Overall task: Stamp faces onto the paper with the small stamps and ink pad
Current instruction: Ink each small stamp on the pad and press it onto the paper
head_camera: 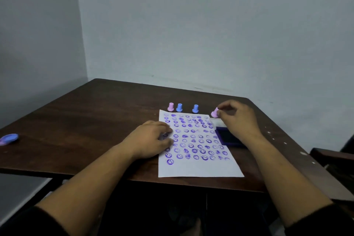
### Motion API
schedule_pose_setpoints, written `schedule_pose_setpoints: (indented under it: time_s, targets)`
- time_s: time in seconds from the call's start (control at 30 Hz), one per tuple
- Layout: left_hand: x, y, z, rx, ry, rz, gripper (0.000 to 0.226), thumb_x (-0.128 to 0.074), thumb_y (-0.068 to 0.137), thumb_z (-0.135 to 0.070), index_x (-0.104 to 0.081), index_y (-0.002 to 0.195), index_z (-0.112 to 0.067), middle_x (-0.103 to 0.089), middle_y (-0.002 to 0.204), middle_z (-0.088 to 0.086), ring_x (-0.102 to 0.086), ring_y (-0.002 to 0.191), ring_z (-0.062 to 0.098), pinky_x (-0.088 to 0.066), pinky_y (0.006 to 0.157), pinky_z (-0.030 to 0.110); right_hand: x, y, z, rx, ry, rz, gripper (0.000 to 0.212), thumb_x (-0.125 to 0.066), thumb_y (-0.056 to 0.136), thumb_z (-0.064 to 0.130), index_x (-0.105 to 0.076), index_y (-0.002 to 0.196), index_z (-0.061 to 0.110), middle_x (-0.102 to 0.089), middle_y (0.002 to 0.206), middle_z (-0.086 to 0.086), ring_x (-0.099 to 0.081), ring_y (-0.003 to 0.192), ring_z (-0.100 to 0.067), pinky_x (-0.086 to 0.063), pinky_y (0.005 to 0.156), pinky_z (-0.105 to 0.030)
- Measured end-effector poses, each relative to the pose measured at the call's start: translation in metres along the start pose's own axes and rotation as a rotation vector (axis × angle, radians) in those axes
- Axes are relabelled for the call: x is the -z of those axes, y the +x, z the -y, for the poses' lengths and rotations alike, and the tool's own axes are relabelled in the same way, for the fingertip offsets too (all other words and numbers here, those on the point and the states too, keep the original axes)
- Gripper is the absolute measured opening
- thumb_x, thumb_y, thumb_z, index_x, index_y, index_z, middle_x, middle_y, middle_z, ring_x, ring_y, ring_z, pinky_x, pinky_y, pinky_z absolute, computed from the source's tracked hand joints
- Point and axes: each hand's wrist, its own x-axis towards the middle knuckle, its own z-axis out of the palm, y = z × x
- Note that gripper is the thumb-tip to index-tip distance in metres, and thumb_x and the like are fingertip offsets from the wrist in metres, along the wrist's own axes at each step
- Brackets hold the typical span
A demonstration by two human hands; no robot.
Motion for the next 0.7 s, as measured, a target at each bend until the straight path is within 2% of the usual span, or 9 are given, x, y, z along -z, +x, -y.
schedule_pose_setpoints:
  time_s: [0.07, 0.13, 0.23, 0.4, 0.57, 0.7]
  targets:
    - [-0.001, 0.000, 0.001, -0.002, -0.003, 0.001, 0.053, -0.057, 0.091, -0.056, -0.059, 0.138, -0.032, -0.052, 0.146, -0.018, -0.039, 0.136, 0.010, -0.034, 0.113, 0.032, 0.013, -0.013, -0.009, -0.029, -0.010, -0.020, 0.017, -0.075, 0.086, 0.020, -0.075, 0.078, 0.035, -0.076, 0.085, 0.033, -0.068, 0.091, 0.011, -0.051, 0.079, -0.021]
    - [-0.002, 0.000, 0.003, -0.002, -0.008, 0.002, 0.052, -0.057, 0.091, -0.056, -0.059, 0.138, -0.032, -0.052, 0.146, -0.018, -0.039, 0.136, 0.009, -0.033, 0.112, 0.031, 0.021, -0.021, -0.016, -0.065, -0.060, -0.031, 0.016, -0.077, 0.087, 0.024, -0.075, 0.080, 0.038, -0.074, 0.087, 0.030, -0.066, 0.089, 0.007, -0.044, 0.068, -0.016]
    - [-0.002, 0.001, 0.004, -0.012, -0.023, 0.004, 0.051, -0.059, 0.091, -0.054, -0.060, 0.137, -0.033, -0.053, 0.145, -0.018, -0.038, 0.136, 0.009, -0.033, 0.113, 0.031, 0.028, -0.031, -0.029, -0.117, -0.103, -0.016, 0.013, -0.081, 0.086, 0.030, -0.075, 0.083, 0.041, -0.070, 0.089, 0.029, -0.063, 0.085, 0.008, -0.040, 0.063, -0.012]
    - [-0.003, 0.001, 0.005, -0.013, -0.021, 0.011, 0.051, -0.059, 0.091, -0.056, -0.059, 0.137, -0.036, -0.052, 0.146, -0.018, -0.037, 0.137, 0.007, -0.033, 0.113, 0.031, 0.021, -0.040, -0.045, -0.172, -0.048, -0.009, 0.014, -0.086, 0.082, 0.032, -0.076, 0.079, 0.042, -0.071, 0.086, 0.031, -0.066, 0.088, 0.005, -0.045, 0.067, -0.011]
    - [-0.002, 0.002, 0.004, -0.013, -0.024, 0.004, 0.048, -0.060, 0.092, -0.054, -0.060, 0.136, -0.036, -0.052, 0.147, -0.016, -0.038, 0.138, 0.009, -0.034, 0.113, 0.034, 0.014, -0.045, -0.051, -0.121, -0.115, -0.002, 0.006, -0.082, 0.084, 0.036, -0.078, 0.088, 0.036, -0.078, 0.099, 0.009, -0.069, 0.095, -0.015, -0.056, 0.083, -0.035]
    - [-0.002, 0.001, 0.002, -0.008, -0.024, 0.004, 0.045, -0.060, 0.093, -0.052, -0.060, 0.135, -0.036, -0.052, 0.147, -0.016, -0.040, 0.137, 0.010, -0.035, 0.112, 0.034, 0.014, -0.046, -0.052, -0.103, -0.139, 0.016, 0.006, -0.079, 0.088, 0.036, -0.075, 0.088, 0.040, -0.077, 0.101, 0.005, -0.068, 0.095, -0.018, -0.052, 0.081, -0.033]
